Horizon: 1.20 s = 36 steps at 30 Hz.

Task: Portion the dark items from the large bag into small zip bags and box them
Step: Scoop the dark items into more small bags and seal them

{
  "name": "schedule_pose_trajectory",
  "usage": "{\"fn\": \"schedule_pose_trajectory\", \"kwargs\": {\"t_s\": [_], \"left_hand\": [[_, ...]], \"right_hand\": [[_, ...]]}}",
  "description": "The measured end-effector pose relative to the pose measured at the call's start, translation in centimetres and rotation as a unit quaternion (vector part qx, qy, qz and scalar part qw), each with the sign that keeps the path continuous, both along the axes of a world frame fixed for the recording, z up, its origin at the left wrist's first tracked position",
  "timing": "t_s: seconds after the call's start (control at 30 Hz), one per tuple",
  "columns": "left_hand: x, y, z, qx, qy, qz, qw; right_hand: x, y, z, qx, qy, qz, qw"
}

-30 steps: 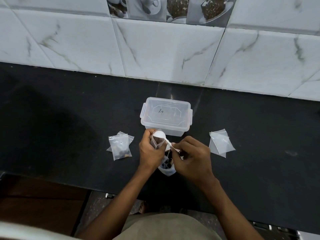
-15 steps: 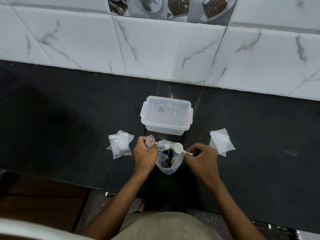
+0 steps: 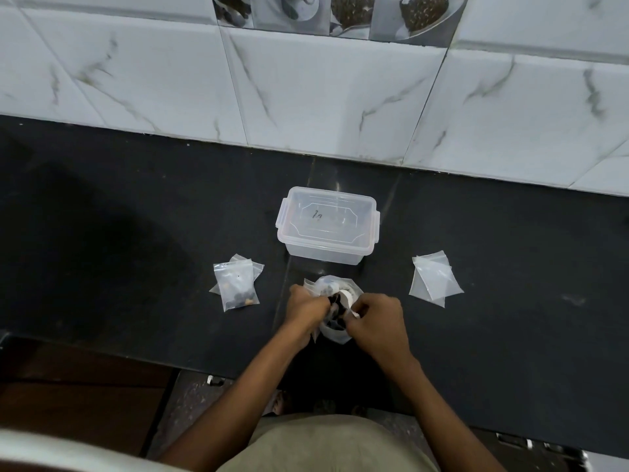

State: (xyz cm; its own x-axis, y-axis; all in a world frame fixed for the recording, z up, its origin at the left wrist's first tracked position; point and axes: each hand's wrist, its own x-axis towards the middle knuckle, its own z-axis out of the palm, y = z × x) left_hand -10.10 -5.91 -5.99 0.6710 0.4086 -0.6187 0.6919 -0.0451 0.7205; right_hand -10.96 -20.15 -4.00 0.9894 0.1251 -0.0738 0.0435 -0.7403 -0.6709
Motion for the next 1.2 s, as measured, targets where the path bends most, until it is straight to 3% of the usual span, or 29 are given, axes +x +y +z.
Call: {"fn": "schedule_pose_trajectory", "kwargs": {"t_s": [0.13, 0.3, 0.47, 0.6, 0.83, 1.07, 1.2], "left_hand": [[0.0, 0.0, -0.1, -0.040, -0.027, 0.039, 0.998], [-0.1, 0.3, -0.2, -0.050, -0.035, 0.023, 0.998], [-0.1, 0.5, 0.1, 0.024, -0.015, -0.005, 1.000], [-0.4, 1.1, 0.1, 0.036, -0.010, -0.023, 0.999], [-1.6, 1.5, -0.2, 0.132, -0.081, -0.026, 0.988], [-2.6, 1.3, 0.1, 0.298, -0.190, -0.044, 0.934], [-2.4, 0.8, 1.0, 0.264, -0.233, -0.054, 0.934]], "right_hand": [[0.5, -0.8, 0.3, 0.063, 0.068, -0.053, 0.994], [0.2, -0.9, 0.2, 0.080, 0.084, -0.076, 0.990], [0.4, -1.1, 0.3, 0.119, 0.088, -0.109, 0.983], [0.9, -1.7, 0.4, 0.205, 0.164, -0.165, 0.951], [1.3, -2.5, 1.6, 0.311, 0.206, -0.178, 0.910], [1.0, -1.0, 4.8, 0.375, 0.160, -0.113, 0.906], [0.2, 0.3, 6.1, 0.370, 0.083, -0.065, 0.923]]}}
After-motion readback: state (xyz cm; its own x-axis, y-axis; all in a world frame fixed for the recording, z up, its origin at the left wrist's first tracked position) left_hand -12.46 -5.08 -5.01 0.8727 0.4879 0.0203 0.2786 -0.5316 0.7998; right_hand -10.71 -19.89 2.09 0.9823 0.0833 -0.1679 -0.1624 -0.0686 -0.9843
